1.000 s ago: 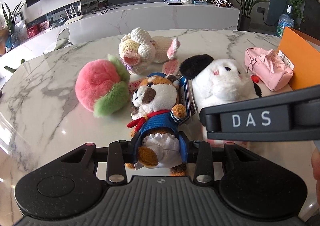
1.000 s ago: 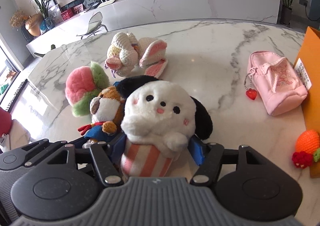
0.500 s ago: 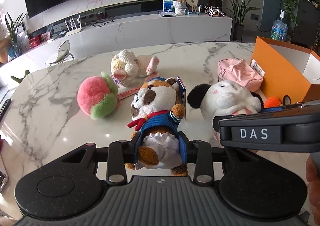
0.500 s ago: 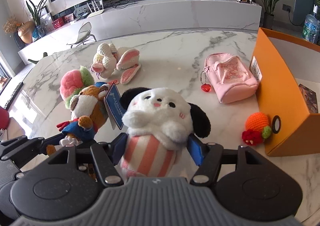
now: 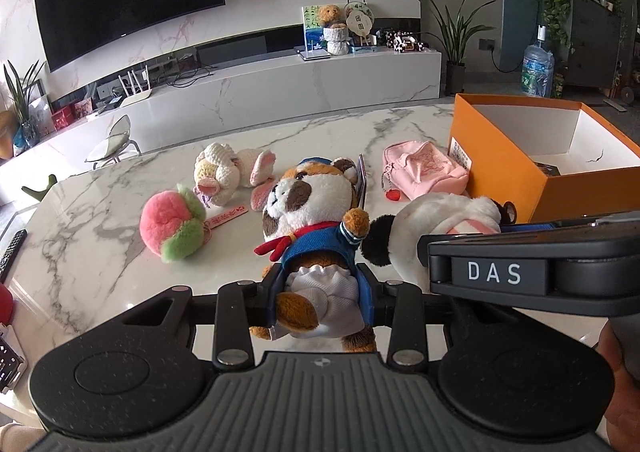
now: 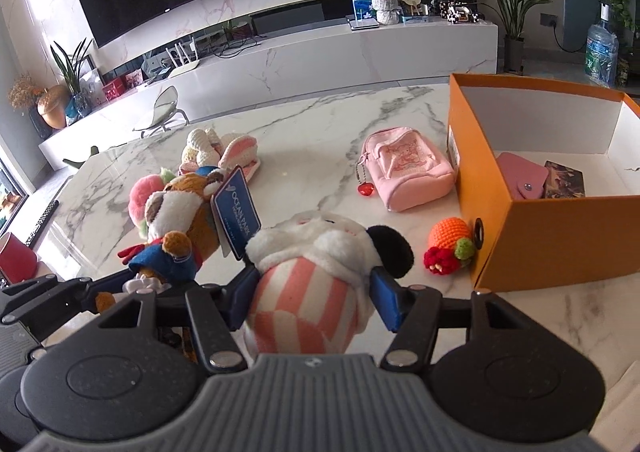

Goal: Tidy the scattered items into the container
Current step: 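Lift both plush toys and carry them toward the orange box, then carry the plush dog and white plush over the orange box with both tools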

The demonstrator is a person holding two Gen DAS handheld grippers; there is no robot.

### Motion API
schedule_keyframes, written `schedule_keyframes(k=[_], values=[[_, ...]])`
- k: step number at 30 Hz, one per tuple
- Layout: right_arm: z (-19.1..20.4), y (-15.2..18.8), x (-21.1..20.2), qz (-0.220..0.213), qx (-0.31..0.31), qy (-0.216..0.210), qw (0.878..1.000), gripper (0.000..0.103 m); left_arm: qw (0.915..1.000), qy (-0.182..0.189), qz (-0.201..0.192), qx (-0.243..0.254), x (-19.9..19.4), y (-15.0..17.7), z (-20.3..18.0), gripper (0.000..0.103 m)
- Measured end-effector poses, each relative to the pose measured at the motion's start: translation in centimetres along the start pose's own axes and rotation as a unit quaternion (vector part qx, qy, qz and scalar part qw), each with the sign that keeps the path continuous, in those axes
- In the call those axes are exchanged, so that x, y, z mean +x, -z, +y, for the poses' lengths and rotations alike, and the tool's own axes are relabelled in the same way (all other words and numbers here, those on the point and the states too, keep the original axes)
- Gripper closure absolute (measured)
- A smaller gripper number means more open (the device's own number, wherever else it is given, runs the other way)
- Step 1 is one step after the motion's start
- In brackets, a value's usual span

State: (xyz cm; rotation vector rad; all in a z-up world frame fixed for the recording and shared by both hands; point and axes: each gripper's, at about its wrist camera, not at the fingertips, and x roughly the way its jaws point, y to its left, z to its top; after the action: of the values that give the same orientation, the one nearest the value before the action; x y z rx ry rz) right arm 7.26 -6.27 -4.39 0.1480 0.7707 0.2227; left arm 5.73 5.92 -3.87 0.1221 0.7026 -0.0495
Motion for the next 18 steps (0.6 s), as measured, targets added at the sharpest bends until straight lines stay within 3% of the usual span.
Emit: schedule_keyframes(k=[18], values=[[-5.5, -1.5, -6.6, -0.074, 0.054, 0.015, 0.996, 0.040, 0.9963, 0.050, -0.064, 0.027, -2.5, -3.3, -6.7, 0.061]])
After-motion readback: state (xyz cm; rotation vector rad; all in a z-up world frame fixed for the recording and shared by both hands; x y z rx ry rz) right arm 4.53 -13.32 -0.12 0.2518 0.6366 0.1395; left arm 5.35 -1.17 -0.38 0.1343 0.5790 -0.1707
